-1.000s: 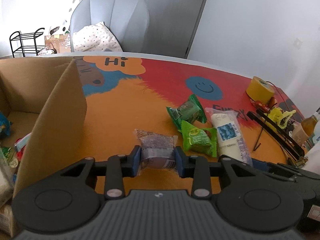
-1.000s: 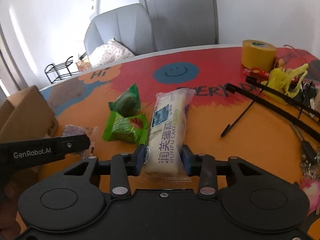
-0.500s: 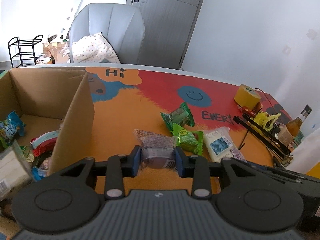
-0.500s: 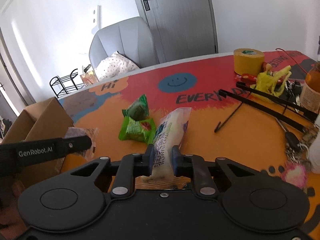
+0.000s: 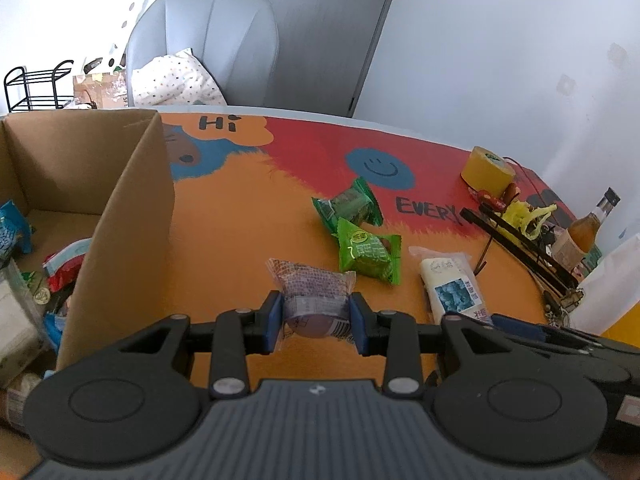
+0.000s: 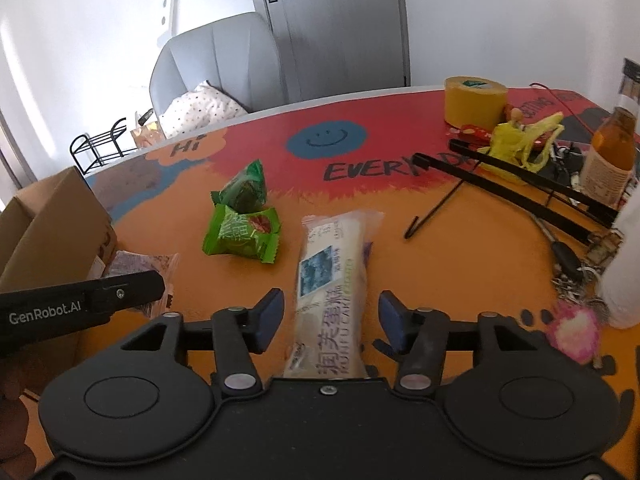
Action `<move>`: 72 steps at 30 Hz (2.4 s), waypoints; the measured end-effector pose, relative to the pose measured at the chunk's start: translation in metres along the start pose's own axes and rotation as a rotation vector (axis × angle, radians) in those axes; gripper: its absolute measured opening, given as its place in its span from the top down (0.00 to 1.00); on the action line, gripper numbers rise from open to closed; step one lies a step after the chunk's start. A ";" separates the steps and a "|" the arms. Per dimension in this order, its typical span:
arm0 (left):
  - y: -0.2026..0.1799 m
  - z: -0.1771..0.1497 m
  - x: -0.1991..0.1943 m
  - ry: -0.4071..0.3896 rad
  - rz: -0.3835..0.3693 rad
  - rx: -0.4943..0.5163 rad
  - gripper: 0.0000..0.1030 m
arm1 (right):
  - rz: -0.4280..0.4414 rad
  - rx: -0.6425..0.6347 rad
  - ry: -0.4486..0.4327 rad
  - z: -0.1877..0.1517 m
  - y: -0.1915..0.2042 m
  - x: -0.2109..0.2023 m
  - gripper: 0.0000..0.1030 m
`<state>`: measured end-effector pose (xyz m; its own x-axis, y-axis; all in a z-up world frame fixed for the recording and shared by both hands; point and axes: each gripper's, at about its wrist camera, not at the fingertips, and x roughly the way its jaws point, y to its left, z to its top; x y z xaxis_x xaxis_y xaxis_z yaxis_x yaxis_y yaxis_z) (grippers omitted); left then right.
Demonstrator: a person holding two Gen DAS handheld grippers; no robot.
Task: Organize snacks
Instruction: 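Carry both snacks over the box and open left tool to drop the pastry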
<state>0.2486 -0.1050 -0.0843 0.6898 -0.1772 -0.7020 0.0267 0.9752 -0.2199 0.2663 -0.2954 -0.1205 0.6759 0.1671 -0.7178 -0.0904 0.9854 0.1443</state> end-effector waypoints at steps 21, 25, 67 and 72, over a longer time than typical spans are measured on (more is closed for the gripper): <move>0.003 0.012 -0.043 -0.096 0.025 -0.007 0.67 | 0.097 0.011 -0.112 0.009 0.013 -0.042 0.74; 0.011 0.016 -0.057 -0.121 0.025 -0.019 0.67 | 0.126 -0.002 -0.141 0.017 0.026 -0.053 0.74; 0.146 0.041 -0.120 -0.206 0.113 -0.152 0.47 | 0.300 -0.161 -0.156 0.039 0.165 -0.057 0.74; 0.158 0.042 -0.127 -0.211 0.158 -0.173 0.38 | 0.341 -0.181 -0.142 0.043 0.180 -0.052 0.74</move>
<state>0.1952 0.0769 -0.0013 0.8112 0.0241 -0.5842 -0.2037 0.9482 -0.2438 0.2457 -0.1278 -0.0278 0.6781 0.4915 -0.5464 -0.4455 0.8662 0.2263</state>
